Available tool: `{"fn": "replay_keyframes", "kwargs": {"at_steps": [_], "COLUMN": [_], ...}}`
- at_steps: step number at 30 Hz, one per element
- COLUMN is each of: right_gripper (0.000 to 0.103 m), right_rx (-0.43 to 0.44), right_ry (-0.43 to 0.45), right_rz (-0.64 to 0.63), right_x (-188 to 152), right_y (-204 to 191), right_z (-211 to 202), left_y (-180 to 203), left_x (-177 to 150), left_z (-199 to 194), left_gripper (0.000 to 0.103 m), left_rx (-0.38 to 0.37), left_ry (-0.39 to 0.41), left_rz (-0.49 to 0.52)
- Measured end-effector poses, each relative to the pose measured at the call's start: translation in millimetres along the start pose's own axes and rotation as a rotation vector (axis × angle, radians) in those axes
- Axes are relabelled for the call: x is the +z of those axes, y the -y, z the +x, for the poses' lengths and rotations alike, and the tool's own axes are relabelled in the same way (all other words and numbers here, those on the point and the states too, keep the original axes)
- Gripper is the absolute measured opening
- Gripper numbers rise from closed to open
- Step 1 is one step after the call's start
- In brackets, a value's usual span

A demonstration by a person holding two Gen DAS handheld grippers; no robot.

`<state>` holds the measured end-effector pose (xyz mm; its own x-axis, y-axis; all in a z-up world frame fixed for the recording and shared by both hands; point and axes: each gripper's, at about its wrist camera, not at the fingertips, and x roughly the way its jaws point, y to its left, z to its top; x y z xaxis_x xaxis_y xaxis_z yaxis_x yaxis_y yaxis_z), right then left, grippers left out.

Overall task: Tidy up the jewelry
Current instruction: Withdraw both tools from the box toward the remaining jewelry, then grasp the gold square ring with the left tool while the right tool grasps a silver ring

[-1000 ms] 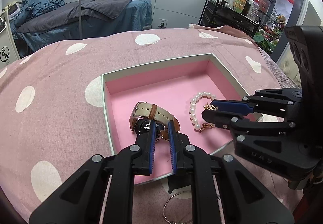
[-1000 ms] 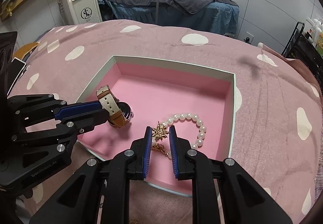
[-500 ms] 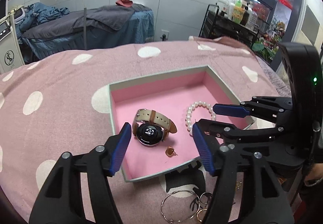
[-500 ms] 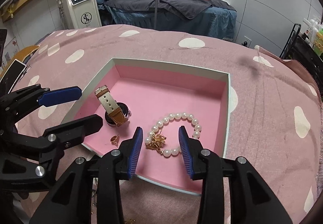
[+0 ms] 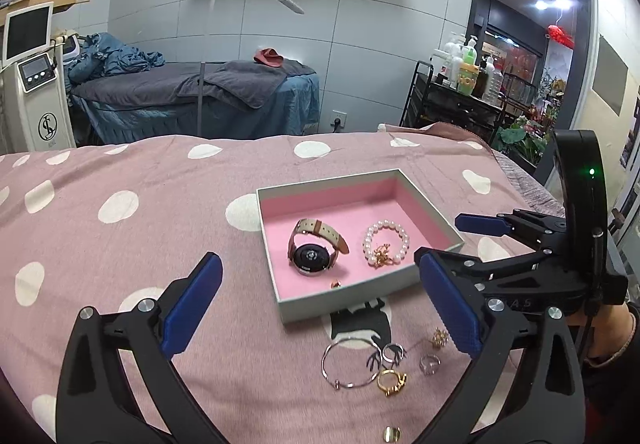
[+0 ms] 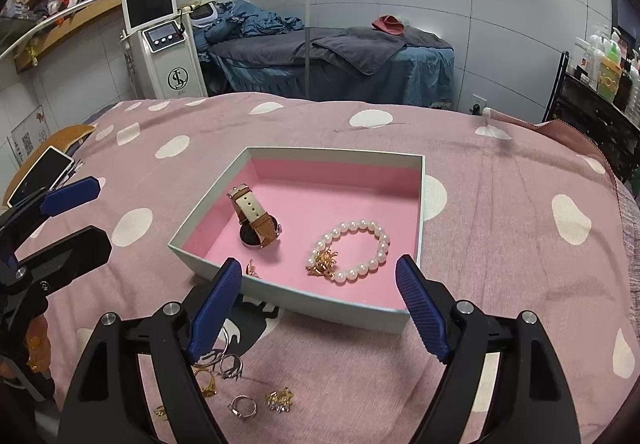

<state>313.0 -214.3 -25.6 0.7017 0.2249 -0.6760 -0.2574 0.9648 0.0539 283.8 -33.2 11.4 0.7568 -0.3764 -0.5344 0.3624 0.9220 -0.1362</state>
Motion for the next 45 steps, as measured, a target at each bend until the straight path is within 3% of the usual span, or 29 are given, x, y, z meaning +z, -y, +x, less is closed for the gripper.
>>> {"fn": "replay_keyframes", "kwargs": {"at_steps": [17, 35, 45], "right_gripper": [0.083, 0.083, 0.083], "right_rx": [-0.004, -0.014, -0.017], "right_ry": [0.010, -0.038, -0.053], "right_rz": [0.066, 0.054, 0.019], "right_x": [-49.5, -91.1, -104.2], "right_y": [3.9, 1.4, -4.6], "right_z": [-35.5, -42.8, -45.5], "left_y": [15.8, 36.9, 55.3], "left_x": [-59.1, -113.0, -126.8], "left_z": [-25.4, -28.4, -9.8], "left_gripper": [0.097, 0.096, 0.053], "left_rx": [0.028, -0.043, -0.086], "left_ry": [-0.051, -0.125, -0.205], "left_rz": [0.031, 0.108, 0.161]}}
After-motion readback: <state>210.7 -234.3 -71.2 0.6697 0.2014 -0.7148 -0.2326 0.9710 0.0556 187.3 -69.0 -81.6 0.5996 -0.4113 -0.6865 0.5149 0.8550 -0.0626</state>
